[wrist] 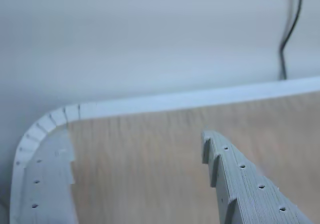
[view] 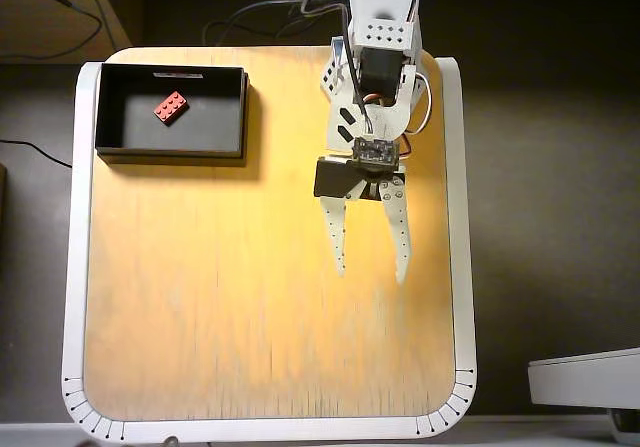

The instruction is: Grasp a lego block and put it in the bin.

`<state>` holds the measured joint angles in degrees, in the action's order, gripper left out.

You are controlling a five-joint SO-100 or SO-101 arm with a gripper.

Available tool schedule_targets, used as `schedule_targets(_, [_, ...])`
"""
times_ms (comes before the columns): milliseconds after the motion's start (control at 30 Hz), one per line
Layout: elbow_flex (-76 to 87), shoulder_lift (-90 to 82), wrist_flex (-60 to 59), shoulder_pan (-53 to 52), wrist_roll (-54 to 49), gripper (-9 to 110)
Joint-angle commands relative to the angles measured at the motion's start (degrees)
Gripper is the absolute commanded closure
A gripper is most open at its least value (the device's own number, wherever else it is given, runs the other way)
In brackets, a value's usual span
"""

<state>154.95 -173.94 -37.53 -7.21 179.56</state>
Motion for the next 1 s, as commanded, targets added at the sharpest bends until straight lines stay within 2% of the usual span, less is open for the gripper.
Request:
schedule_targets(0, [2.29,-4.66,2.29,1.14,0.88,84])
schedule_targets(200, [9.76,-9.58,2.29,1.23,2.72,91])
schedule_targets(300, [13.10,-11.95,2.29,1.23,4.22,98])
schedule_targets(500, [16.44,-12.74,2.29,2.20,4.57,102])
schedule_targets(867, [26.63,-14.94,2.29,4.83,6.24,102])
schedule_targets(967, [26.81,-14.94,-0.79,5.54,5.27,102])
